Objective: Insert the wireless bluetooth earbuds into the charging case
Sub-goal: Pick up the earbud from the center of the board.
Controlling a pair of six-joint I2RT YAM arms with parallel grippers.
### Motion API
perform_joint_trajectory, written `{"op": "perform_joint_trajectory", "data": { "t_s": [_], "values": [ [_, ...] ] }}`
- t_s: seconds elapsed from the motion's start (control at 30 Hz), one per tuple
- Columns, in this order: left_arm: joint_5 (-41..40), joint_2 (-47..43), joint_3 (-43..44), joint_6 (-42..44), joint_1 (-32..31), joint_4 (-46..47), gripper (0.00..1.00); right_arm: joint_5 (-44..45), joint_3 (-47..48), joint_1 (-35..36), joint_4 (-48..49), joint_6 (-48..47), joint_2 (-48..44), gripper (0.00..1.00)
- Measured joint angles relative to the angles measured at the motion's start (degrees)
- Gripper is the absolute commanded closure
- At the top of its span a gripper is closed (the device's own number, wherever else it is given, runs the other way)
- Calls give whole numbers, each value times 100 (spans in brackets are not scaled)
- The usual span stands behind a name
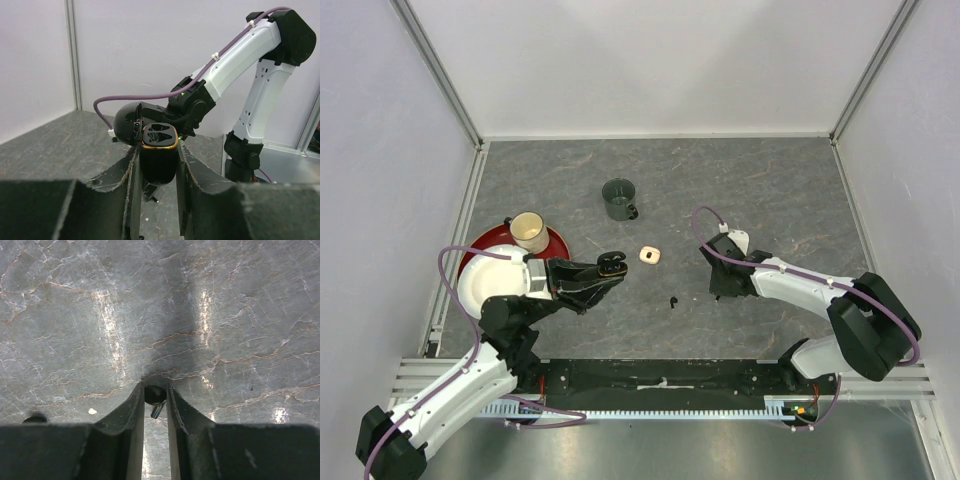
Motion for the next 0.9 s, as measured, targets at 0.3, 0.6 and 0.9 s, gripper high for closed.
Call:
{"op": "perform_joint_trajectory", "data": {
  "t_s": [0.3,0.6,0.9],
  "values": [
    [-7,0,-13,0,0,-2,98,4,0,24,57,-221,-415,100],
    [-114,59,-13,0,0,0,98,590,2,352,507,-754,-2221,100],
    [-157,186,-13,0,0,4,98,2212,210,1718,986,-1488,-3027,100]
  ]
}}
